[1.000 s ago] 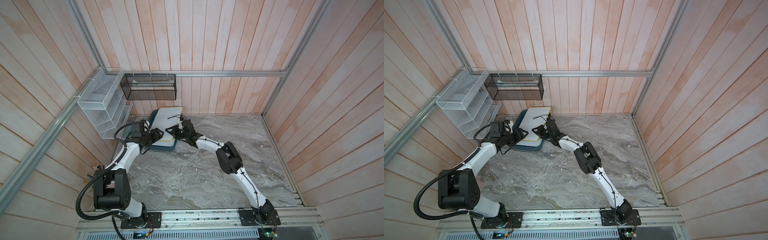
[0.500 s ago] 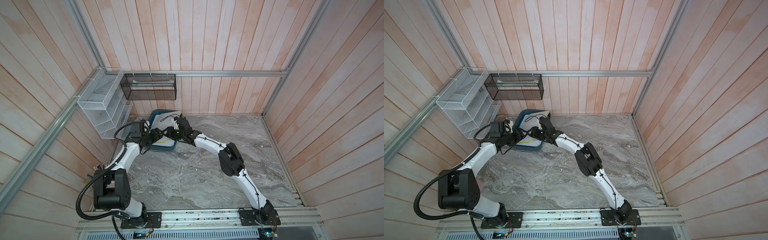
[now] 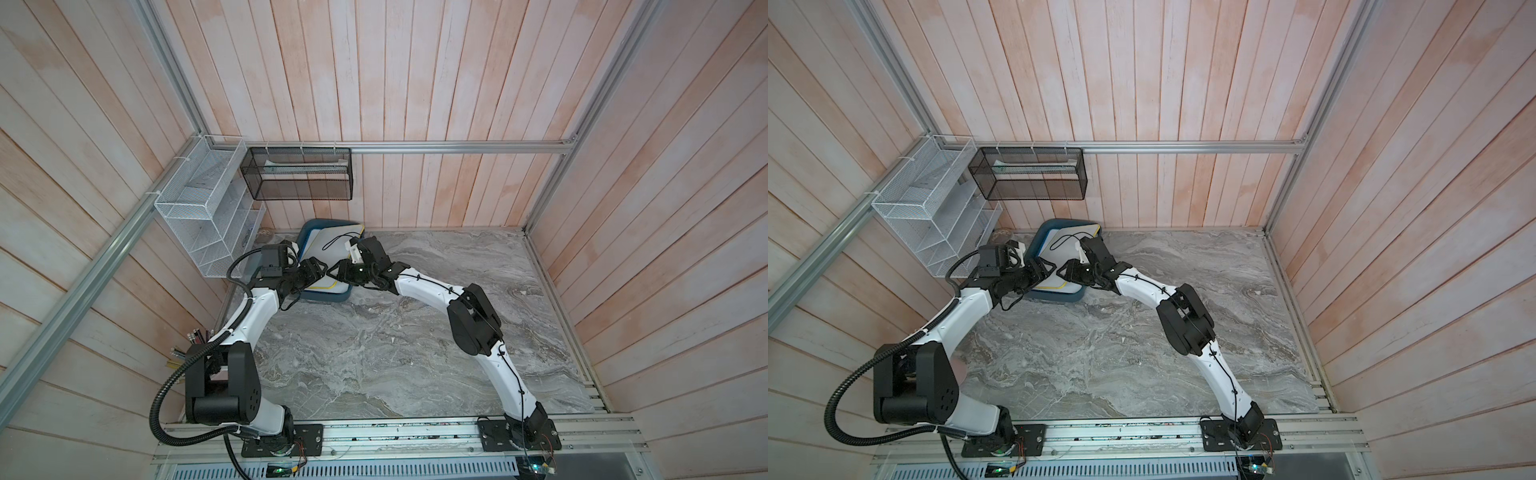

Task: Put the whiteboard into the storage box
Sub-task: Place the whiteboard in the storage box, then reset both arms

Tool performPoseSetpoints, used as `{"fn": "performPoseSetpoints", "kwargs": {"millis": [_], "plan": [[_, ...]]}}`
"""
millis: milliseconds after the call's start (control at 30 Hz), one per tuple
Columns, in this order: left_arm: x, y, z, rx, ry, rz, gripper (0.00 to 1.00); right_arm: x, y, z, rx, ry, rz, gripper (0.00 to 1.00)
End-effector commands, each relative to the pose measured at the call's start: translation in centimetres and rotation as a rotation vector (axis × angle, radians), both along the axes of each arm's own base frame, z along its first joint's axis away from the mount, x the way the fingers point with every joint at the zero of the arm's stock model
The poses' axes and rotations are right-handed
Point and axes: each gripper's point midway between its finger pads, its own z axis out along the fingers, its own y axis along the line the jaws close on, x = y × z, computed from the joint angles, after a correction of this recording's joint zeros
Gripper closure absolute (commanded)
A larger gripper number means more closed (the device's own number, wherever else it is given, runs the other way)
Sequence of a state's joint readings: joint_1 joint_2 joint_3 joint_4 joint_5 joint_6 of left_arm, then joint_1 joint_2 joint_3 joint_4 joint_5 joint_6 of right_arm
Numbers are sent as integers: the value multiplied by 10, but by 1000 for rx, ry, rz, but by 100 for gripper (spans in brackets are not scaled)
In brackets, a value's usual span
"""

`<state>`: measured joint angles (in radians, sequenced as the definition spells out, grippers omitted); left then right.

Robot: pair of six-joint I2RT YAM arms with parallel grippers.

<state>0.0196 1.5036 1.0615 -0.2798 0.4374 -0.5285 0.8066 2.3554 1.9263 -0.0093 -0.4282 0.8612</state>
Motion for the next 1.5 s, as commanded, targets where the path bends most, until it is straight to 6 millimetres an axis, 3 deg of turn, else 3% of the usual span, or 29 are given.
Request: {"fn": "performPoseSetpoints", "kwargs": {"millis": [0, 333, 667, 900, 1033, 1333, 1467], "plan": [[-3, 1, 5, -4, -17, 1, 27, 1, -17, 32, 33, -91, -10, 52], [1, -1, 0, -21, -12, 5, 27, 9, -76, 65, 21, -216, -115, 52], [4, -1, -2, -17, -9, 13, 27, 20, -153, 35, -39, -173, -224, 53], [14, -11, -12, 15, 7, 3, 27, 31, -134, 30, -75, -173, -145, 56], [28, -33, -19, 63, 23, -41, 27, 31, -130, 24, -78, -164, -131, 56], [69, -98, -49, 14, 68, -186, 28, 19, -156, 3, -127, -131, -173, 56], [88, -106, -67, 37, 87, -198, 28, 15, -170, 3, -129, -128, -198, 56]]}}
